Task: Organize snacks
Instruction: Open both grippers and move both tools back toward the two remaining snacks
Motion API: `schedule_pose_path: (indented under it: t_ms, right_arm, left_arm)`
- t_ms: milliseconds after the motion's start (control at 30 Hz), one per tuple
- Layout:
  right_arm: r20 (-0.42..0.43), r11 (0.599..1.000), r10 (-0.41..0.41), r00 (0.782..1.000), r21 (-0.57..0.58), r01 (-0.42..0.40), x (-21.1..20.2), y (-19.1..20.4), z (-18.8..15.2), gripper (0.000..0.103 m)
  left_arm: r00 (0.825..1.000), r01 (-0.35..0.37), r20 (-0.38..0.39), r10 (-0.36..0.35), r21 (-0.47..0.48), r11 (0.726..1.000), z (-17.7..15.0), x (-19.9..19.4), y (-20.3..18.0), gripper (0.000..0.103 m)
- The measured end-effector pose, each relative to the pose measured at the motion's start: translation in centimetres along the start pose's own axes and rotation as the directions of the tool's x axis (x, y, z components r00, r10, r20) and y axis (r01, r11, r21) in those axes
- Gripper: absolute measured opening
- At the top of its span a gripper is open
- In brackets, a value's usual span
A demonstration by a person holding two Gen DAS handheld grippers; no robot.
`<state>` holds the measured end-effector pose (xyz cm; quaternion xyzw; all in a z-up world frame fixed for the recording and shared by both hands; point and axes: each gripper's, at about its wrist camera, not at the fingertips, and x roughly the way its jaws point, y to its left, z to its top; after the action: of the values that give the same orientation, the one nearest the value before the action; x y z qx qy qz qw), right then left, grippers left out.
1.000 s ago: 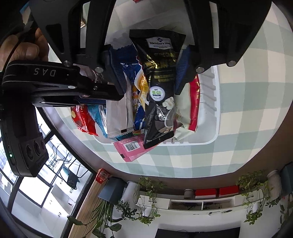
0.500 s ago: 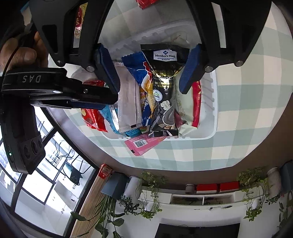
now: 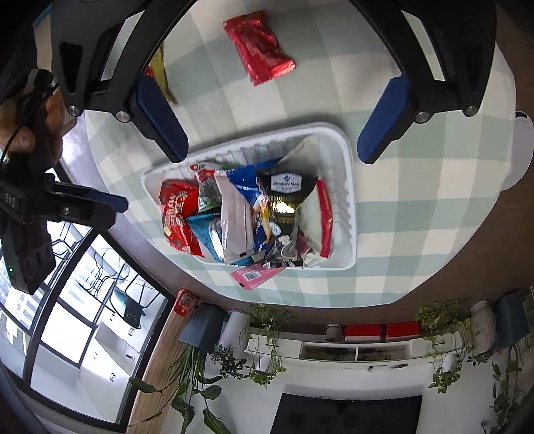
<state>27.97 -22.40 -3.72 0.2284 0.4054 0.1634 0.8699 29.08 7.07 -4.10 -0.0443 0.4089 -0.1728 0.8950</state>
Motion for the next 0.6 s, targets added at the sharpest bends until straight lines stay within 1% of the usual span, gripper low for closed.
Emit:
schedule_pose_path:
  t_ms: [100, 167, 233, 267, 333, 400, 467, 533, 600]
  right_arm:
    - [0.012, 1.0, 0.01, 1.0, 0.024, -0.011, -1.9, -0.6, -2.2, 0.096]
    - [0.017, 0.999, 0.009, 1.0, 0.038, -0.01, -3.0, -0.8, -3.8, 0.096]
    - [0.027, 0.999, -0.025, 0.999, 0.041, 0.024, -4.1, -0.9, -5.9, 0.096]
    - [0.031, 0.998, -0.041, 0.999, 0.04, 0.04, -4.5, -0.9, -6.9, 0.096]
    - [0.038, 0.996, -0.081, 0.996, 0.048, 0.079, -5.0, -1.1, -9.0, 0.096]
    - [0.019, 0.993, -0.097, 0.995, 0.067, 0.095, -5.1, -1.4, -10.8, 0.093]
    - [0.003, 0.992, -0.089, 0.996, 0.089, 0.088, -5.1, -1.8, -12.0, 0.09]
    - [-0.009, 0.991, -0.1, 0.995, 0.093, 0.101, -5.1, -1.9, -12.8, 0.089]
    - [-0.01, 0.99, -0.108, 0.994, 0.093, 0.108, -5.1, -2.1, -13.4, 0.089]
  left_arm:
    - [0.997, -0.066, -0.031, 0.068, 0.056, 0.996, -2.7, -0.8, -0.1, 0.103]
    - [0.991, -0.112, -0.061, 0.115, 0.062, 0.992, -4.8, -1.2, -0.2, 0.103]
    - [0.988, -0.117, -0.098, 0.12, 0.038, 0.992, -6.6, -1.5, -0.4, 0.103]
    - [0.984, -0.134, -0.117, 0.137, 0.033, 0.99, -7.3, -1.4, -0.5, 0.103]
    - [0.977, -0.157, -0.139, 0.162, 0.047, 0.987, -8.4, -1.0, -1.1, 0.103]
    - [0.973, -0.152, -0.171, 0.158, 0.048, 0.987, -9.0, -0.2, -1.6, 0.103]
    - [0.971, -0.152, -0.178, 0.157, 0.043, 0.987, -9.0, 0.4, -2.2, 0.103]
    - [0.968, -0.162, -0.182, 0.17, 0.058, 0.985, -8.8, 1.1, -2.9, 0.103]
    - [0.965, -0.155, -0.202, 0.165, 0.063, 0.986, -8.6, 2.0, -3.1, 0.102]
